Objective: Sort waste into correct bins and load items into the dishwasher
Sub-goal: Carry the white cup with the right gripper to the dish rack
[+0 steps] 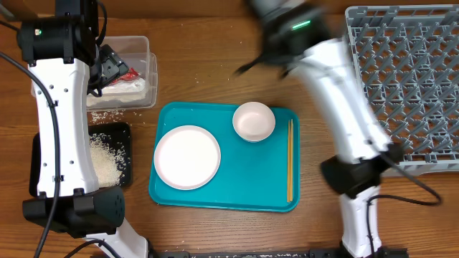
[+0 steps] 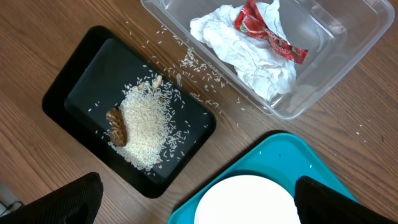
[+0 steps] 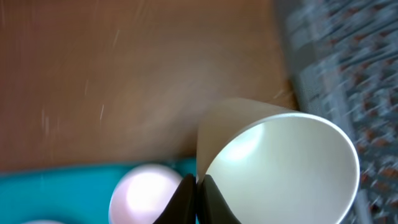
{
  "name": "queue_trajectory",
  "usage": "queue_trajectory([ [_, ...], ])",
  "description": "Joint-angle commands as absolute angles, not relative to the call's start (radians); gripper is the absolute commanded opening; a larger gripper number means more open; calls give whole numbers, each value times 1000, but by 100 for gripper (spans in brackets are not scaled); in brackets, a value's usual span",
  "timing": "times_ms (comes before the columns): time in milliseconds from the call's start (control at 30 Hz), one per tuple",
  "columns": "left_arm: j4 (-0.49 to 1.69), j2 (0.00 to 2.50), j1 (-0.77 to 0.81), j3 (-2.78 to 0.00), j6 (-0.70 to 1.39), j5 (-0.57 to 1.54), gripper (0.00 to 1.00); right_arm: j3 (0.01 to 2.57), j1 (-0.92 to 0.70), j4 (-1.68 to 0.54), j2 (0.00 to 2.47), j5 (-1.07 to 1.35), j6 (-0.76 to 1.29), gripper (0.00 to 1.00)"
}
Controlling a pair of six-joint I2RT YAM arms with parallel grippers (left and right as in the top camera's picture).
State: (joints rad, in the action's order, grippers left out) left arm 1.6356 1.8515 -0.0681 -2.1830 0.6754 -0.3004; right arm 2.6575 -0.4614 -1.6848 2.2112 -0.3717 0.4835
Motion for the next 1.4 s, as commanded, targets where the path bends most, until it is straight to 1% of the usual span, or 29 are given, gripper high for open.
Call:
queue_trajectory([
  [0,1637,1851,-70,-2188,685,-317,100,2856,-125,-1690,2134,-230,437,4],
  [33,1637,1851,-70,-2188,685,-317,100,2882,-43,-1689,2134,-162,435,4],
  [67,1637,1851,-70,-2188,685,-317,100,2895,71,-1676,2134,-47,402,4],
  [100,1637,1851,-70,-2188,685,-317,100,2894,136,-1666,2134,30,369,4],
  [167,1637,1851,-70,-2188,685,-317,100,2893,316,-1659,2147,255,267,4],
  [300,1637,1851,-70,-2188,685,-317,100,2834,603,-1682,2183,575,130,4],
  [400,1637,1851,-70,-2188,685,-317,100,2750,745,-1692,2206,773,-25,4],
  [433,1637,1851,-70,-2188,685,-317,100,2706,793,-1692,2219,852,-107,4],
  [500,1637,1851,-70,-2188,685,-317,100,2627,856,-1676,2237,955,-199,4],
  [567,1637,1851,-70,-2188,685,-317,100,2504,918,-1582,2252,1059,-241,4],
  [733,1637,1851,-70,-2188,685,-317,100,2237,984,-1315,2259,1196,-239,4],
  [900,1637,1851,-70,-2188,685,-317,100,2020,1002,-1123,2259,1326,-239,4],
  [967,1637,1851,-70,-2188,685,-317,100,1965,1002,-1081,2259,1365,-239,4],
  [1067,1637,1851,-70,-2188,685,-317,100,1916,1002,-1066,2259,1379,-228,4],
  [1267,1637,1851,-70,-2188,685,-317,100,1908,1012,-1140,2259,1376,-229,4],
  [1367,1637,1851,-70,-2188,685,-317,100,1908,1020,-1179,2259,1321,-233,4],
])
